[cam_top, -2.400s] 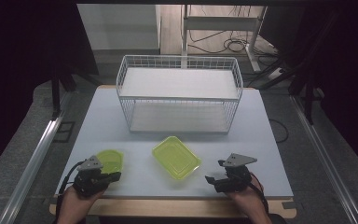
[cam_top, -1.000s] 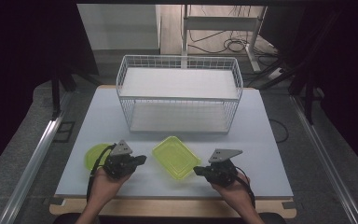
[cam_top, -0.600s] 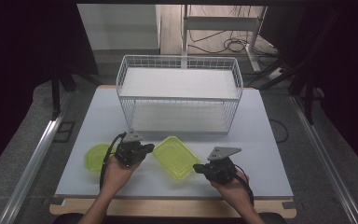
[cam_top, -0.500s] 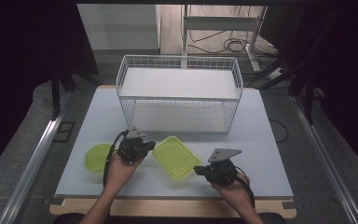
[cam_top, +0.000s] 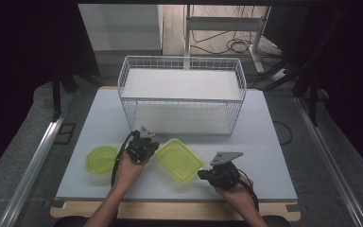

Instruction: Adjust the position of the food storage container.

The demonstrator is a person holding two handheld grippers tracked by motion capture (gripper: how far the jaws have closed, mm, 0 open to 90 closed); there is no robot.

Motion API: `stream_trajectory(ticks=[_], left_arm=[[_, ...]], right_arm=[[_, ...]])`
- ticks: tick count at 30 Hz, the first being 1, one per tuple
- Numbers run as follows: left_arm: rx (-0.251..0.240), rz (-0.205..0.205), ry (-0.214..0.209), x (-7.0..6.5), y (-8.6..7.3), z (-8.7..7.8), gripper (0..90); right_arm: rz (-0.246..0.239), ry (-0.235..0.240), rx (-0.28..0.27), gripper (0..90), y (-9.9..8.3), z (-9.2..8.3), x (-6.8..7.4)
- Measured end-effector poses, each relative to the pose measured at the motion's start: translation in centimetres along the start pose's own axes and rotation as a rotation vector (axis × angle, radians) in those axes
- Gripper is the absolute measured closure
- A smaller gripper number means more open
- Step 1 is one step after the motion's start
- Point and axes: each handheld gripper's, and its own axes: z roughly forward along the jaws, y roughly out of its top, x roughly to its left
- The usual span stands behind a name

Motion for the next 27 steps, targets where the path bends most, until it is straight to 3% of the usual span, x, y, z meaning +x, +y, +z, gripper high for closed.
stream_trajectory(ticks=[12, 18, 27], left_arm=[[0.033, -0.009, -0.054, -1.4, -1.8, -1.7, 89.2], [0.031, -0.013, -0.087, -2.1, -3.2, -3.2, 89.5], [0.015, 0.01, -0.115, -3.6, -4.1, -4.7, 89.5]], right_arm=[[0.041, -0.04, -0.003, 85.0, -0.5, -0.9, -1.6], [0.041, -0.05, -0.006, 84.9, -0.4, -1.0, -1.9], [0.05, -0.069, -0.008, 84.4, -0.3, -0.9, -2.8]])
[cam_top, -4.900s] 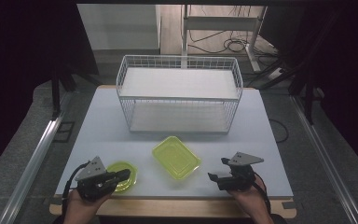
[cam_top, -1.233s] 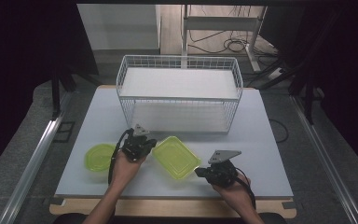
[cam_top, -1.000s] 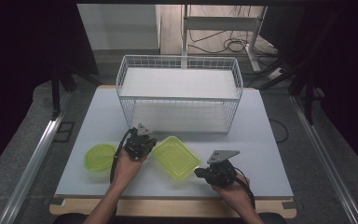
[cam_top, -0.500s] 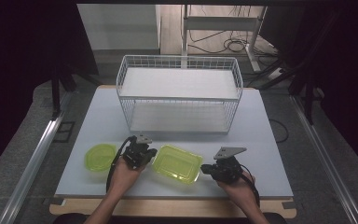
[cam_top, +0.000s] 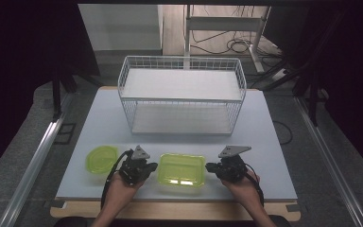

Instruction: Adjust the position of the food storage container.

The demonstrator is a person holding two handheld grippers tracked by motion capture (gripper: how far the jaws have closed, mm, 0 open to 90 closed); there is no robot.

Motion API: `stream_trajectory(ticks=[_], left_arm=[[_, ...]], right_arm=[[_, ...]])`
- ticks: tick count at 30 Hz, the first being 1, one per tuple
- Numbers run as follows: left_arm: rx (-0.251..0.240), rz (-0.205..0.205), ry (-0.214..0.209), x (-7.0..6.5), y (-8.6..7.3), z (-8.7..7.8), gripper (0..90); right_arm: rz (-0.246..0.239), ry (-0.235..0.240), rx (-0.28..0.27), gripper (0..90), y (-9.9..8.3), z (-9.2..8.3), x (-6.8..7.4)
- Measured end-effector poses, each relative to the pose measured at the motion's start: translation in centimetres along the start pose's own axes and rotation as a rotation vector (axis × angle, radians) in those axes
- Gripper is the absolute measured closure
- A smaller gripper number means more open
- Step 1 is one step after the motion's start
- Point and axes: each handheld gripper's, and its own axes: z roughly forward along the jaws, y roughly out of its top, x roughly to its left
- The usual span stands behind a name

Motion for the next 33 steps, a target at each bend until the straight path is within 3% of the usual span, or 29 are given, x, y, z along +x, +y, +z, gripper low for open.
stream_trajectory(ticks=[8, 21, 24, 26, 28, 33], left_arm=[[-0.015, -0.014, -0.031, -0.3, -0.6, -0.3, 88.8], [-0.013, -0.008, -0.025, -1.1, -1.0, -0.6, 89.7], [-0.01, 0.002, -0.044, -0.9, -0.9, -0.9, 87.7], [-0.018, 0.02, -0.033, -0.8, -0.8, -1.4, 85.8], [-0.047, 0.03, -0.033, -0.8, -1.0, -2.1, 78.5], [-0.092, 0.085, -0.004, -1.6, -2.3, -3.5, 37.2]], right_arm=[[0.007, -0.003, 0.002, 84.0, 0.0, 0.0, -0.2], [0.01, -0.018, -0.012, 84.7, 0.5, 0.3, -0.6], [0.009, -0.014, -0.009, 84.1, 0.5, 0.3, -0.7], [0.004, -0.009, -0.01, 82.5, 0.4, 0.1, -0.6], [-0.004, -0.013, -0.021, 78.8, 0.5, -0.3, -0.4], [-0.028, -0.038, -0.039, 59.0, 0.6, -1.3, 0.4]])
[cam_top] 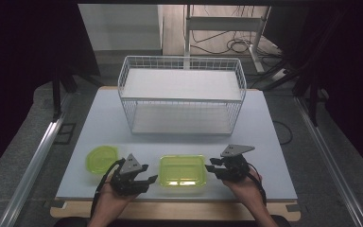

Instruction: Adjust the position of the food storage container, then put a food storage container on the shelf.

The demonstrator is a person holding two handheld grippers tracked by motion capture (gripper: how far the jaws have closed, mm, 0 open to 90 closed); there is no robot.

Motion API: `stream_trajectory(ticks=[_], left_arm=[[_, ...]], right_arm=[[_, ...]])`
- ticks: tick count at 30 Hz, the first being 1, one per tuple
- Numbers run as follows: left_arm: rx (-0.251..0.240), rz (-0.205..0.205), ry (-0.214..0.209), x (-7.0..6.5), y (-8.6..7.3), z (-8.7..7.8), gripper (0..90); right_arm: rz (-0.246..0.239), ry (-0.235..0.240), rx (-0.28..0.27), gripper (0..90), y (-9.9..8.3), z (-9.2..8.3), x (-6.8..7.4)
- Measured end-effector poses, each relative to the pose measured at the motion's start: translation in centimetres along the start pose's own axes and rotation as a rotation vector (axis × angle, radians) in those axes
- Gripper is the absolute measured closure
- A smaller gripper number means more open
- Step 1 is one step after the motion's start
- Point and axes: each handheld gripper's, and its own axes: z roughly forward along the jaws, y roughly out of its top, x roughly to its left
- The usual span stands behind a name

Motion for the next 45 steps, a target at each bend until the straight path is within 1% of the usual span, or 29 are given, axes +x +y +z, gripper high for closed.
stream_trajectory(ticks=[1, 3, 5, 6, 8, 9, 11, 13, 15, 16, 18, 20, 23, 25, 29, 30, 32, 34, 35, 38, 40, 45], left_arm=[[0.001, 0.0, 0.001, -0.2, -0.2, -0.2, 37.2], [-0.007, 0.017, 0.001, -0.6, -0.8, -0.5, 25.6], [0.006, 0.033, 0.006, -0.8, -1.2, -0.8, 15.1], [0.007, 0.042, 0.007, -0.8, -1.4, -0.9, 11.2], [-0.01, 0.047, 0.007, -0.7, -1.9, -1.0, 9.7], [-0.02, 0.049, 0.014, -0.6, -2.1, -1.0, 7.3], [-0.032, 0.054, 0.022, -0.4, -2.5, -0.9, 5.5], [-0.036, 0.068, 0.029, -0.4, -2.9, -0.8, 4.2], [-0.036, 0.087, 0.032, -0.5, -3.3, -0.6, 3.7], [-0.029, 0.099, 0.036, -0.5, -3.4, -0.5, 3.7], [-0.02, 0.123, 0.049, -0.7, -3.5, -0.3, 3.6], [-0.018, 0.136, 0.06, -0.9, -3.5, -0.2, 3.4], [-0.031, 0.135, 0.059, -1.0, -3.5, -0.3, 3.3], [-0.037, 0.137, 0.069, -0.9, -3.5, -0.3, 3.3], [-0.057, 0.123, 0.078, -0.6, -3.7, -0.6, 3.6], [-0.062, 0.119, 0.083, -0.5, -3.7, -0.7, 3.7], [-0.065, 0.126, 0.094, -0.4, -3.7, -0.8, 3.8], [-0.081, 0.116, 0.096, -0.4, -3.8, -0.8, 3.9], [-0.086, 0.114, 0.095, -0.4, -3.8, -0.8, 4.0], [-0.088, 0.113, 0.093, -0.4, -3.9, -0.7, 4.1], [-0.082, 0.121, 0.098, -0.4, -3.9, -0.6, 4.1], [-0.085, 0.127, 0.098, -0.6, -3.9, -0.5, 4.1]], right_arm=[[0.0, -0.002, -0.006, 54.3, 0.0, -0.1, 0.1], [0.004, -0.002, -0.013, 45.1, -0.1, -0.4, 0.2], [0.013, -0.004, -0.02, 35.5, -0.4, -0.6, 0.3], [0.018, 0.001, -0.019, 32.1, -0.5, -0.7, 0.3], [0.026, -0.002, -0.029, 27.3, -0.9, -0.8, 0.4], [0.033, -0.001, -0.035, 24.3, -1.0, -0.8, 0.4], [0.039, 0.02, -0.042, 20.8, -1.3, -0.8, 0.3], [0.028, 0.019, -0.04, 18.4, -1.4, -0.8, 0.4], [0.022, 0.027, -0.033, 15.6, -1.5, -0.6, 0.5], [0.023, 0.021, -0.029, 13.9, -1.5, -0.5, 0.5], [0.022, 0.016, -0.019, 12.8, -1.6, -0.3, 0.6], [0.03, 0.022, -0.014, 12.2, -1.7, -0.2, 0.6], [0.047, 0.029, -0.016, 9.8, -1.7, -0.2, 0.5], [0.049, 0.026, -0.021, 7.0, -1.7, -0.2, 0.5], [0.047, 0.02, -0.016, 7.4, -1.7, -0.1, 0.6], [0.046, 0.019, -0.013, 9.5, -1.7, -0.1, 0.5], [0.044, 0.02, -0.004, 15.1, -1.7, -0.2, 0.5], [0.036, 0.022, 0.008, 20.0, -1.6, -0.4, 0.5], [0.037, 0.018, 0.002, 21.4, -1.6, -0.5, 0.5], [0.061, 0.028, -0.007, 24.9, -1.5, -0.6, 0.4], [0.073, 0.031, -0.019, 26.1, -1.5, -0.6, 0.3], [0.124, 0.07, -0.034, 30.0, -1.2, -0.4, 0.0]])
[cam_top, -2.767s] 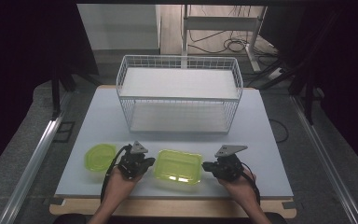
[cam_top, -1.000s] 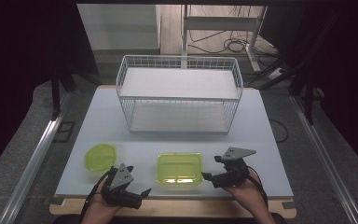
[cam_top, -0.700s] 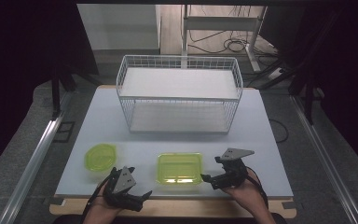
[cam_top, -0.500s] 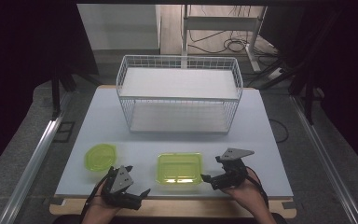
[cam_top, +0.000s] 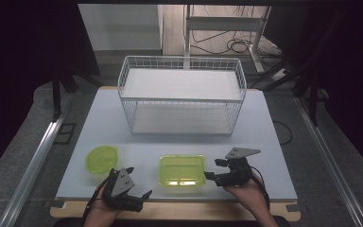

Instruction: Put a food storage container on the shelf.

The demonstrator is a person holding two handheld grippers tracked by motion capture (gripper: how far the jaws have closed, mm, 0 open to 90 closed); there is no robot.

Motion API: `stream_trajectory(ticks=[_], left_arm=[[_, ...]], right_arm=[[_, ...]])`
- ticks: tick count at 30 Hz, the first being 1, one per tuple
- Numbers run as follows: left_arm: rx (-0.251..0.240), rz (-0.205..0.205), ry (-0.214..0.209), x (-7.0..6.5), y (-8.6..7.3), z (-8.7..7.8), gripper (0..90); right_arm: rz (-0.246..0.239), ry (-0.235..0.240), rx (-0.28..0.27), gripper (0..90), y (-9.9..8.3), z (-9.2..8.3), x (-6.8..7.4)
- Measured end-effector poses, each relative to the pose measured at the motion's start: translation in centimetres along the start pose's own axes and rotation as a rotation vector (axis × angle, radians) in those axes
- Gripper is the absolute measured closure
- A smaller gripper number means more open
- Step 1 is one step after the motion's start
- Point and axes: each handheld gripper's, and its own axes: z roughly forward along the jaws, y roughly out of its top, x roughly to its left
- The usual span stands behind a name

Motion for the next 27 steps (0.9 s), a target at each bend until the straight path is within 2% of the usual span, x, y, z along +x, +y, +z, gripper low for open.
stream_trajectory(ticks=[6, 15, 19, 23, 27], left_arm=[[0.001, 0.008, 0.008, 0.0, 0.0, -0.1, 4.1], [0.008, 0.029, 0.008, -0.1, 0.1, 0.0, 4.1], [0.009, 0.037, 0.007, -0.2, 0.1, 0.1, 4.0], [0.013, 0.047, 0.005, -0.3, 0.1, 0.2, 4.0], [0.015, 0.052, 0.004, -0.4, 0.1, 0.2, 4.0]], right_arm=[[0.071, 0.049, 0.014, 36.6, 0.4, 0.8, -0.4], [0.131, 0.089, 0.075, 42.1, 0.6, 2.3, -1.2], [0.179, 0.143, 0.106, 50.6, 0.5, 3.0, -1.7], [0.215, 0.177, 0.12, 57.3, 0.5, 3.3, -1.9], [0.277, 0.214, 0.135, 63.5, 0.6, 3.3, -2.2]])
